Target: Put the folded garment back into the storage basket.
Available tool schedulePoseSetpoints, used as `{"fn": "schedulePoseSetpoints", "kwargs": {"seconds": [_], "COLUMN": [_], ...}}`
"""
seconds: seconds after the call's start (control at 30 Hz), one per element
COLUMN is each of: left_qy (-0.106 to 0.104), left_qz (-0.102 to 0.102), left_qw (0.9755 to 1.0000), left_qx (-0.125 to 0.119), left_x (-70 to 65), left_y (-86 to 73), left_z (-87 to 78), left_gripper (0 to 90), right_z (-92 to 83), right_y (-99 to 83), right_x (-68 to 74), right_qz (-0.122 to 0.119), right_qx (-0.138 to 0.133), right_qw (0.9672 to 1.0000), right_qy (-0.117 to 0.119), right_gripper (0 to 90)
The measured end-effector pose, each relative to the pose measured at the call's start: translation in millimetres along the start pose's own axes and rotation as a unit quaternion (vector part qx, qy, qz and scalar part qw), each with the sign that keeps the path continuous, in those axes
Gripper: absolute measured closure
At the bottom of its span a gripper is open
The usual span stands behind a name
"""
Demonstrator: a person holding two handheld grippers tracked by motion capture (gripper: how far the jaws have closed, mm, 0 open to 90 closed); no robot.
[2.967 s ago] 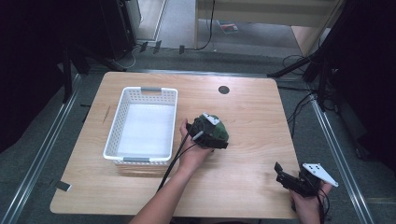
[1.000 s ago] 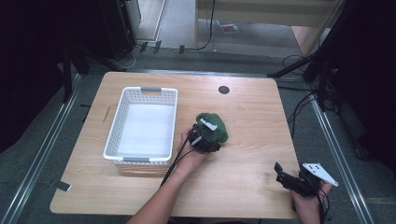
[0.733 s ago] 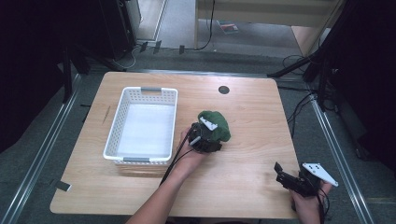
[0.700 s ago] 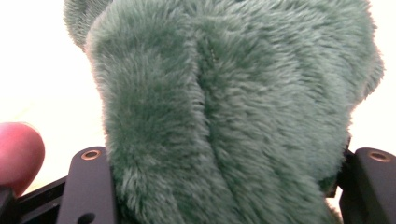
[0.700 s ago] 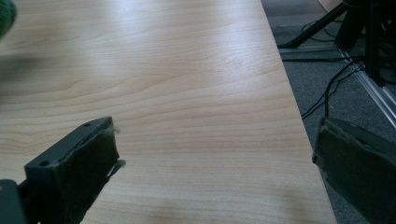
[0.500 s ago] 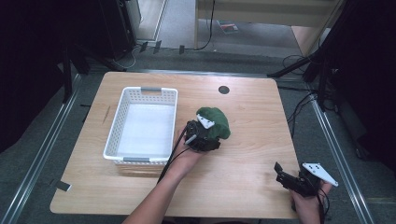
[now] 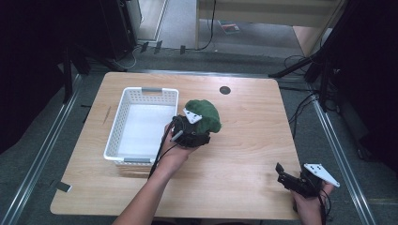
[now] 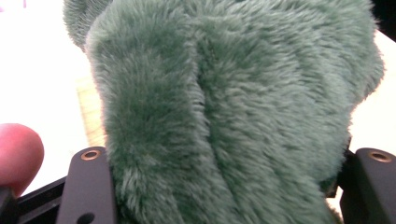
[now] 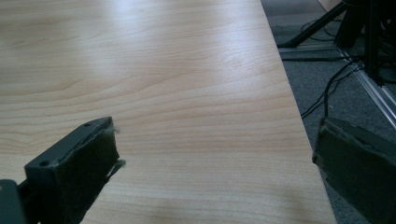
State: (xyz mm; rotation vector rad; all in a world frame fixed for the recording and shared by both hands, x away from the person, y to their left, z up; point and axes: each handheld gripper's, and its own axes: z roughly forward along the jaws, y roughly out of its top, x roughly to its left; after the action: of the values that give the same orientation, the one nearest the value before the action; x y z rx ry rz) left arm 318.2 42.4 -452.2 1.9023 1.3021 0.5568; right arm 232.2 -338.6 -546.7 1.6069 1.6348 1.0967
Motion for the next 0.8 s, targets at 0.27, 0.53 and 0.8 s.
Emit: {"fn": "schedulePoseSetpoints", "kwargs": {"seconds": [0.27, 0.53, 0.8], "left_qy": [0.014, 0.031, 0.051], "left_qz": [-0.019, -0.042, -0.061], "left_qw": [0.9996, 0.9983, 0.9963], "left_qx": [-0.014, -0.025, -0.033], "left_x": [24.5, 51.7, 78.5], "left_y": [3.3, 2.7, 0.0], "left_z": [-13.5, -23.7, -34.2], "left_gripper": [32.7, 32.6, 32.6], "right_z": [0.1, 0.1, 0.5], "right_y": [0.0, 0.2, 0.3], "right_x": [0.0, 0.3, 0.1], "right_qz": [0.000, 0.001, -0.001], "right_qx": [0.000, 0.003, 0.003], "right_qw": [1.0000, 1.0000, 1.0000], "right_qy": [0.000, 0.000, -0.001], "right_gripper": [0.4, 0.4, 0.4]}}
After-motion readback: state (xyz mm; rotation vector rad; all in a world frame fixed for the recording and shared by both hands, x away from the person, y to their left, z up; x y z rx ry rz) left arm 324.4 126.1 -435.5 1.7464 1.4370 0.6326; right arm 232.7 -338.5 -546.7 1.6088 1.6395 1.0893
